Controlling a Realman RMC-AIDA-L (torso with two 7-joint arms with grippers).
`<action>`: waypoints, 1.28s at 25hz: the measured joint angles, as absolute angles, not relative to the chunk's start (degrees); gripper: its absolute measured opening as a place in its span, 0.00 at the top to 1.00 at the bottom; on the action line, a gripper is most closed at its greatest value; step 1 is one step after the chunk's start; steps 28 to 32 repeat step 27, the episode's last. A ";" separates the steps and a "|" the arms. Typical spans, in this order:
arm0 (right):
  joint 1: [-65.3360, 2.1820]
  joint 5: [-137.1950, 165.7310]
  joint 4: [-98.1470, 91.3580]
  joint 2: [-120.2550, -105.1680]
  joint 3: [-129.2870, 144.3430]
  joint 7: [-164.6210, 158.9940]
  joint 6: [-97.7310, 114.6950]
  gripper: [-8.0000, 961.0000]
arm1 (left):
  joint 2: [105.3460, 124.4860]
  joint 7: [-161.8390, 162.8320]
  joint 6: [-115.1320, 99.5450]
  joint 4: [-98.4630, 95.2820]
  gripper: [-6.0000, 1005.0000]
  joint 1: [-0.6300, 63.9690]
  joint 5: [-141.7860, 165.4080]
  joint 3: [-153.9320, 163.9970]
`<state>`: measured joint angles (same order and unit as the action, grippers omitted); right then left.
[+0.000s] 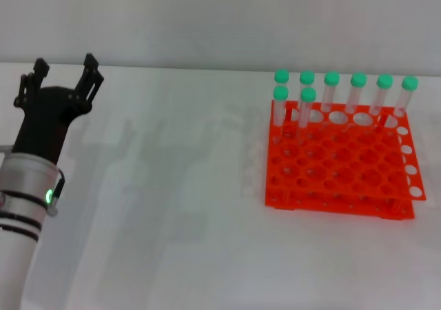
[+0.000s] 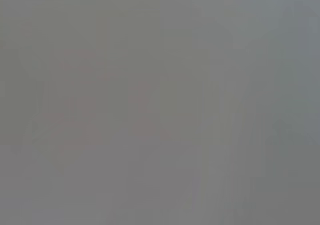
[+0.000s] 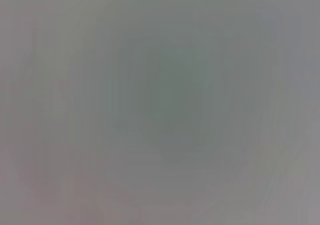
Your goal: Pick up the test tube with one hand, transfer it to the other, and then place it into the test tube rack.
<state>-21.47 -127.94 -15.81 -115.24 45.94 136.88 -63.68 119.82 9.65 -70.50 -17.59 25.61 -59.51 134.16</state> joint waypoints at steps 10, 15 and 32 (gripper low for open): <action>-20.80 -128.74 -13.39 -115.28 30.60 152.12 -60.21 0.18 | 119.88 9.68 -64.97 -16.57 0.11 30.71 -69.85 134.12; -21.93 -128.80 -11.95 -115.37 26.04 156.07 -57.28 0.18 | 119.86 9.68 -61.83 -15.42 0.11 32.57 -70.82 134.12; -24.55 -128.82 -9.77 -115.35 23.10 158.03 -56.87 0.18 | 119.88 9.72 -55.59 -14.18 0.11 34.40 -73.23 129.72</action>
